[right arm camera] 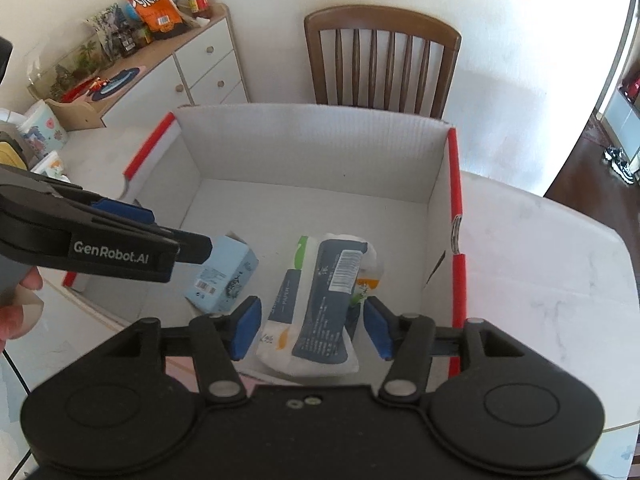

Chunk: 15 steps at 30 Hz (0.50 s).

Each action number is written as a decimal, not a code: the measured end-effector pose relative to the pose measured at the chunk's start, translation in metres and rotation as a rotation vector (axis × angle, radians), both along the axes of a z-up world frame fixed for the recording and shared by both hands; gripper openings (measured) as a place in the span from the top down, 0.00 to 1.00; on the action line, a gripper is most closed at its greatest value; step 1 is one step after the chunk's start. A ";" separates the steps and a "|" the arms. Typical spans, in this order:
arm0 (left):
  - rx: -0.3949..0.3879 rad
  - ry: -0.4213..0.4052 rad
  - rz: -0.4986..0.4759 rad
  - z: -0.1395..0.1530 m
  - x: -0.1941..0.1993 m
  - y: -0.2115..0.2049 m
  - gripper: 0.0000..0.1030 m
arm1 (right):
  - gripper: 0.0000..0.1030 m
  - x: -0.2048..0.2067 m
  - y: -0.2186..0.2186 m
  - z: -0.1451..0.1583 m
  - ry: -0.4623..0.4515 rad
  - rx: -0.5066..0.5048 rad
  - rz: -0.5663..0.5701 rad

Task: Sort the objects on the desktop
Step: 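Lower both items into the red box and open both tools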

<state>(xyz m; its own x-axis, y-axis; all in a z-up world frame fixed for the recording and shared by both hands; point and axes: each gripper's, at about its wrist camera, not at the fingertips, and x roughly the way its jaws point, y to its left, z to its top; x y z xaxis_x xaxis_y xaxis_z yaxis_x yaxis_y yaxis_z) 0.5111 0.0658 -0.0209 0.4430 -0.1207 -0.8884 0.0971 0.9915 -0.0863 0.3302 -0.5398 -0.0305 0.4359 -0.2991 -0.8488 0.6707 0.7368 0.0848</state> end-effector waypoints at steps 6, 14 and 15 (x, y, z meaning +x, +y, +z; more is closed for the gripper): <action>0.000 -0.031 -0.007 0.018 -0.015 0.000 0.40 | 0.41 -0.005 0.013 0.016 -0.011 -0.022 0.008; 0.008 -0.068 -0.041 0.037 -0.045 -0.005 0.38 | 0.38 -0.014 0.038 0.033 -0.016 -0.048 0.036; 0.012 -0.073 -0.045 0.039 -0.050 -0.006 0.38 | 0.38 -0.015 0.042 0.035 -0.015 -0.050 0.040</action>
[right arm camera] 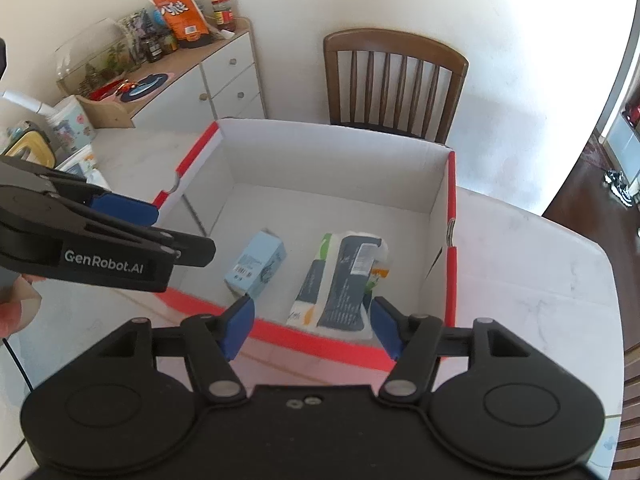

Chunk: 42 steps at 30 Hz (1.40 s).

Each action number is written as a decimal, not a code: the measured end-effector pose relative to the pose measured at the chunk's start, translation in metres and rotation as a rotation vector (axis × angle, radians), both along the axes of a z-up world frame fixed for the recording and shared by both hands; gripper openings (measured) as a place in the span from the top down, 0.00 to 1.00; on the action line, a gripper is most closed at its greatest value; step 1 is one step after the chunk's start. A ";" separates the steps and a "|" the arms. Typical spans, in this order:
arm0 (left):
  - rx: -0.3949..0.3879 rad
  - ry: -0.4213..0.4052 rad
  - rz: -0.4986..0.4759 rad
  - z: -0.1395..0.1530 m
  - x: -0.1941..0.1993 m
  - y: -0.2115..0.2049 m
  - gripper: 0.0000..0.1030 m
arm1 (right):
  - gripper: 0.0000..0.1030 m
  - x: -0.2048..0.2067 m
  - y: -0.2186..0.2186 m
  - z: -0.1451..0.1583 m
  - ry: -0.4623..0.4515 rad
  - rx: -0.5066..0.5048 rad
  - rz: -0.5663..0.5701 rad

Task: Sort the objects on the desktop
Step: 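Lower both items into the red box and open both tools, then move both tools back toward the remaining items on the table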

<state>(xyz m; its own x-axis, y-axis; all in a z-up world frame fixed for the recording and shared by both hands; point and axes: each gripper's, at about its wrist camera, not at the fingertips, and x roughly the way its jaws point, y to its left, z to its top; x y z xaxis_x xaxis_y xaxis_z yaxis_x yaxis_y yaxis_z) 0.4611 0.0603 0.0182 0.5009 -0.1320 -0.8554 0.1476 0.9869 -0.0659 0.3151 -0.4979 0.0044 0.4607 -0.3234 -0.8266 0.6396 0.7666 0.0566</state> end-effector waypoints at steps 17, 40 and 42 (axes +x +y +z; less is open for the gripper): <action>-0.025 -0.080 -0.050 0.026 -0.083 0.003 0.17 | 0.25 -0.044 0.039 0.012 -0.004 -0.024 0.015; -0.125 -0.071 -0.011 -0.026 -0.228 0.054 0.00 | 0.24 -0.088 0.094 -0.026 0.008 -0.067 0.026; -0.121 -0.070 -0.017 -0.031 -0.238 0.057 0.00 | 0.24 -0.089 0.096 -0.031 0.019 -0.070 0.023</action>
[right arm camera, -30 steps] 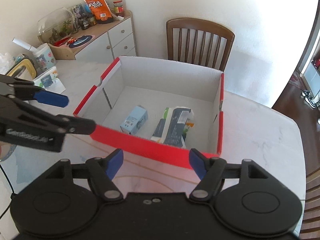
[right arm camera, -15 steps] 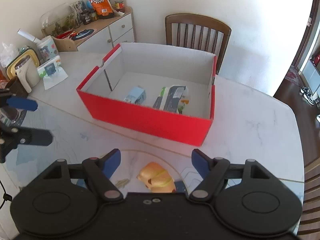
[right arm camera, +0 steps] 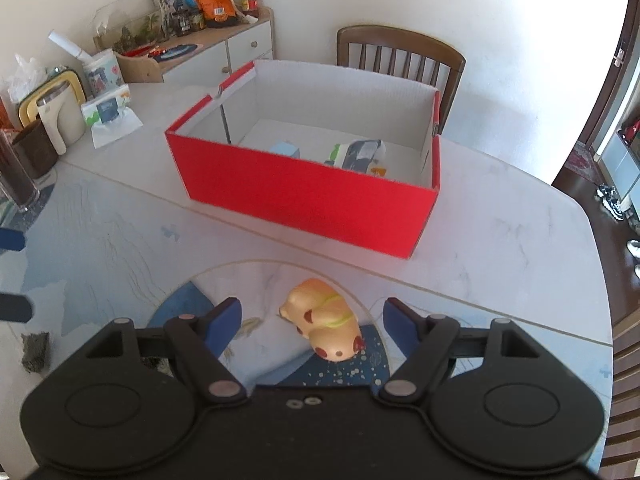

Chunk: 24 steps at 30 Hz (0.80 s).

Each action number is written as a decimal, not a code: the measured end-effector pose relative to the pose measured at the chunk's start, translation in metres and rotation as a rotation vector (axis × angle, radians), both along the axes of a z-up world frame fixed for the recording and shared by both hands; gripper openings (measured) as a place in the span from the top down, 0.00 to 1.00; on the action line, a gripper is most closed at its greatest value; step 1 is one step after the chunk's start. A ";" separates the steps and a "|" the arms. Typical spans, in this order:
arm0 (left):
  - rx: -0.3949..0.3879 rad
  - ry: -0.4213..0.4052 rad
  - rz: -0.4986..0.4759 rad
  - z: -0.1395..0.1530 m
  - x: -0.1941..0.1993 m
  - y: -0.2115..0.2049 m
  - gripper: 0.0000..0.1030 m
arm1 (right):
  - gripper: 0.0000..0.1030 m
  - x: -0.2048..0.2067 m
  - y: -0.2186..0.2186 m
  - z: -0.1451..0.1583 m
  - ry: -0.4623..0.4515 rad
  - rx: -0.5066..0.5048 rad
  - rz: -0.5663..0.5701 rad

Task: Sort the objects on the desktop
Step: 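Move both tools back toward the remaining items on the table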

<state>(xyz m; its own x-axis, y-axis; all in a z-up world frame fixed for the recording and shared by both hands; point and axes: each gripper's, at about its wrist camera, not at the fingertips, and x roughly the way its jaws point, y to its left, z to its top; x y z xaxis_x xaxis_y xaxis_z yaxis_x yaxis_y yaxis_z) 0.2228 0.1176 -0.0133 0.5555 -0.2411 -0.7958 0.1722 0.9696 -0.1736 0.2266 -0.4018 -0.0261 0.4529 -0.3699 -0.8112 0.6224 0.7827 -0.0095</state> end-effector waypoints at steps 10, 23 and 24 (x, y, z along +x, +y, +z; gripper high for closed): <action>0.062 0.013 0.028 -0.031 -0.038 0.012 0.00 | 0.24 -0.006 0.009 -0.018 0.025 0.026 -0.041; 0.100 0.013 0.014 -0.068 -0.063 0.027 0.00 | 0.25 -0.006 0.009 -0.038 0.055 0.031 -0.075; 0.104 0.019 0.013 -0.071 -0.064 0.029 0.00 | 0.25 -0.005 0.009 -0.039 0.058 0.032 -0.077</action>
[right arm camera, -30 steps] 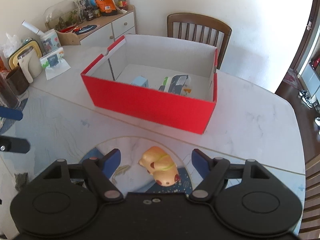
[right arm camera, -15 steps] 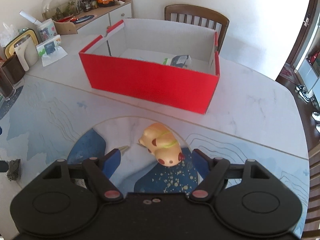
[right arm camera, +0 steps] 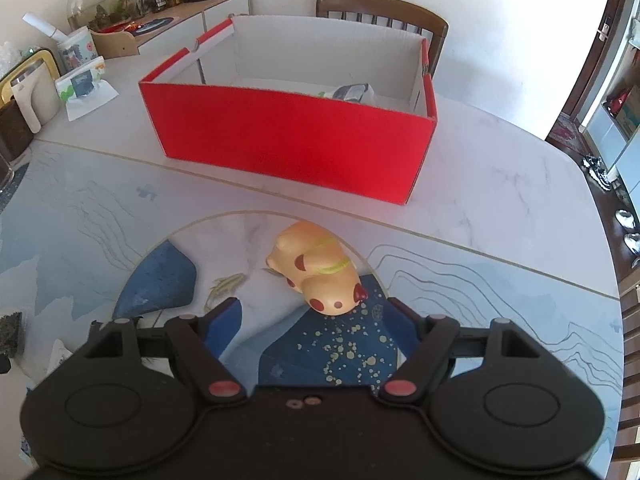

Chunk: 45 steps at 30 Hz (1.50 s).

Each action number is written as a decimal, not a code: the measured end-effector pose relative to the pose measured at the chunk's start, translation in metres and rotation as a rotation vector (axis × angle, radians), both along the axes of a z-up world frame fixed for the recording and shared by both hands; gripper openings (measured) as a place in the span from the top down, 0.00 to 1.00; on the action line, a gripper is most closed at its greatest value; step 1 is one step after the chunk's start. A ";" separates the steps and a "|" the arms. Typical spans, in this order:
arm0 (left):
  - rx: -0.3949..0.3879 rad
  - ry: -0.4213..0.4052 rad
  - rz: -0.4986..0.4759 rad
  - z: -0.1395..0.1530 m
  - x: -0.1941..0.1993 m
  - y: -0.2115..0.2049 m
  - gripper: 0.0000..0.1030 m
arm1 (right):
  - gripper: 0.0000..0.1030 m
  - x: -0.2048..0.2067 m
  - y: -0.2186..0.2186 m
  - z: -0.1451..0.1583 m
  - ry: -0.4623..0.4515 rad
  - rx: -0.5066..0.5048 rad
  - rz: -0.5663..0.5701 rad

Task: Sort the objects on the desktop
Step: 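Move both tools back toward the remaining items on the table, then grasp the grey crumpled bag with left tool while right tool grasps the yellow toy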

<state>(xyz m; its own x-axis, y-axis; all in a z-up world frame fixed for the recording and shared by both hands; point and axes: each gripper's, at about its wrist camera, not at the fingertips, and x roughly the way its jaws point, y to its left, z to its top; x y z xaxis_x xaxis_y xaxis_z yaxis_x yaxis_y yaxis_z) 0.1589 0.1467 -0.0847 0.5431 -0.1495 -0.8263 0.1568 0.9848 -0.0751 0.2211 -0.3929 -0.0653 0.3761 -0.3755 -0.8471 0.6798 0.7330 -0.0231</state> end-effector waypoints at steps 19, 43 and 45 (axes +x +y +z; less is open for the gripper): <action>0.032 0.035 0.011 -0.033 0.003 0.013 0.04 | 0.26 0.022 -0.034 -0.033 0.060 0.016 -0.033; 0.073 -0.019 0.001 -0.030 0.005 0.008 0.84 | 0.54 0.039 -0.046 -0.051 0.086 0.047 0.005; 0.067 -0.018 0.003 -0.030 0.006 0.008 0.87 | 0.55 0.036 -0.045 -0.049 0.079 0.045 0.008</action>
